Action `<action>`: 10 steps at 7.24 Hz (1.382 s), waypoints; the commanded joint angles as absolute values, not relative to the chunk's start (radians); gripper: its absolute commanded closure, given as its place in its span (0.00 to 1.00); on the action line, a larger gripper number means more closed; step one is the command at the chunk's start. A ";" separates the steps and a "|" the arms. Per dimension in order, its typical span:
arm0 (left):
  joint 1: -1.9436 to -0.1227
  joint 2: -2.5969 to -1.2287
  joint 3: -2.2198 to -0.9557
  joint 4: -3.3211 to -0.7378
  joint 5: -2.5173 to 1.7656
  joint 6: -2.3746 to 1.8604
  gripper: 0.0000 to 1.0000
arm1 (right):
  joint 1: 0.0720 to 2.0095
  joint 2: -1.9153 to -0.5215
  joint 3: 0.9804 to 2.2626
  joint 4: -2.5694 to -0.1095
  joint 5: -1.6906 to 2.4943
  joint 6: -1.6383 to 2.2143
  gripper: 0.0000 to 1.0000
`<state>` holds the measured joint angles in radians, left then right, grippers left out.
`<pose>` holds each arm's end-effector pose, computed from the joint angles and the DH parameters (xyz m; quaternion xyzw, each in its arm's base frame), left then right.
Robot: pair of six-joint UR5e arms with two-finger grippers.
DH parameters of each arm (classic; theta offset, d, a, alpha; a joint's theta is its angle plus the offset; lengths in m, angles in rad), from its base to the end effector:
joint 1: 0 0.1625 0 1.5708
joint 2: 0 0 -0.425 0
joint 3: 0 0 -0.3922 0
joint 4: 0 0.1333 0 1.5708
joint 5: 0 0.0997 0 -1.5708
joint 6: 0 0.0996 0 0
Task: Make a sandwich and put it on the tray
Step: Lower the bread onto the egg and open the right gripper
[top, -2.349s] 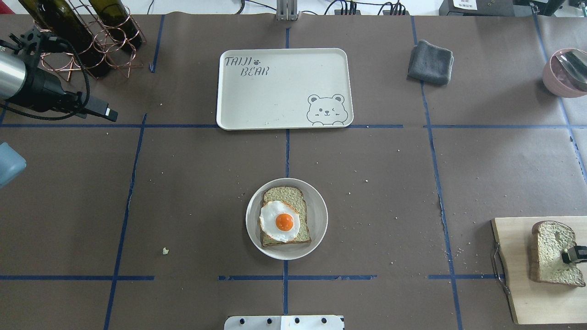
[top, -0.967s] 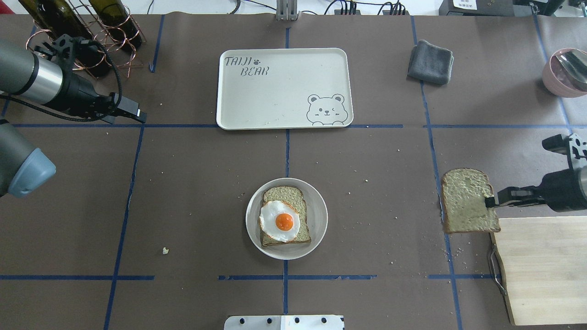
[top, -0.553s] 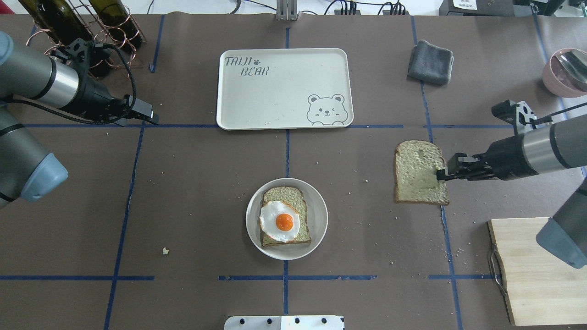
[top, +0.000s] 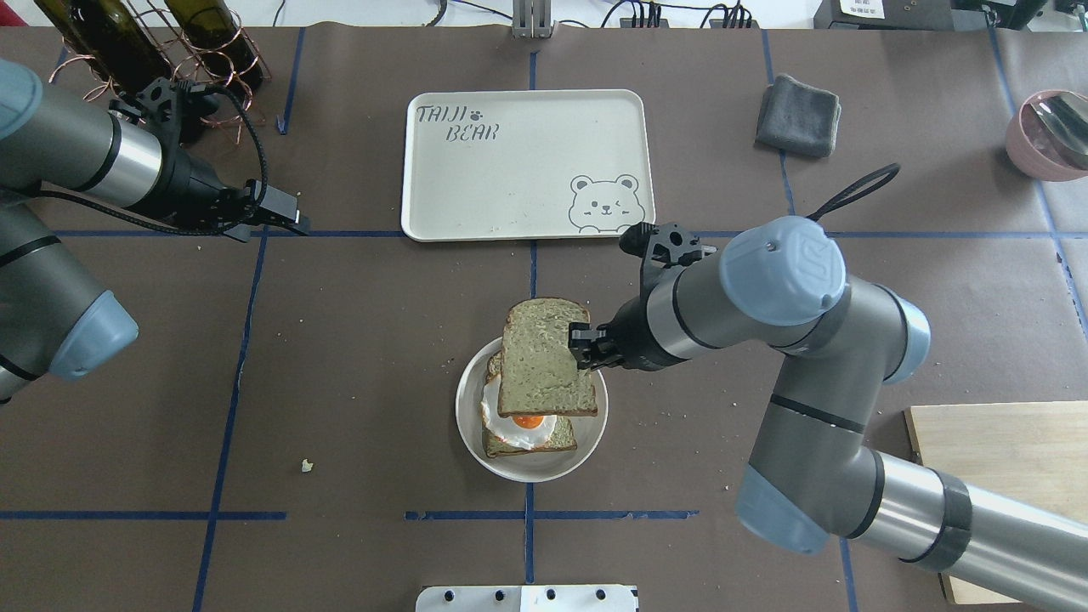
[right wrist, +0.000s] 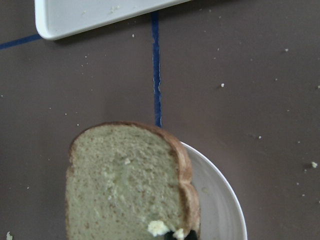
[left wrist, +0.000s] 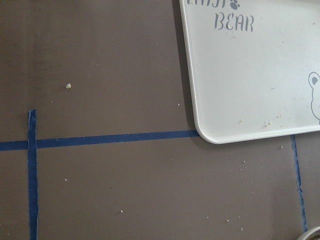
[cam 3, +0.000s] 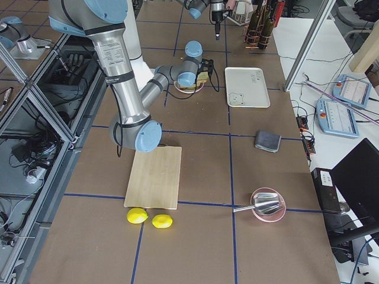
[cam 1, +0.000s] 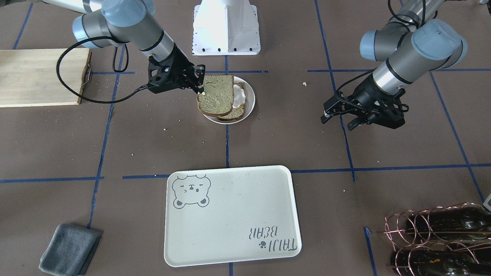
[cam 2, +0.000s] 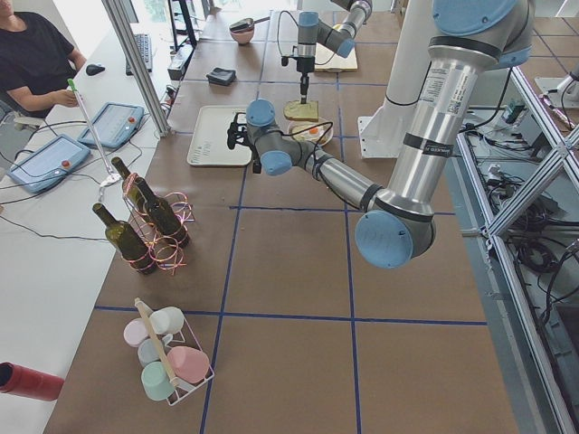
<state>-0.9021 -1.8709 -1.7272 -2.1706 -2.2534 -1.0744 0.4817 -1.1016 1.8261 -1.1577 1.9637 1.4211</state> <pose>0.3130 -0.5098 0.3469 0.0844 0.5495 0.0012 0.8312 -0.4976 -0.3675 0.2298 0.0077 -0.5532 0.0329 0.8324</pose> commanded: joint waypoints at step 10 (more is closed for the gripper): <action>-0.570 -1.963 -1.724 -2.158 -1.986 -1.351 0.10 | 0.610 -1.077 1.825 -1.347 2.031 1.389 0.00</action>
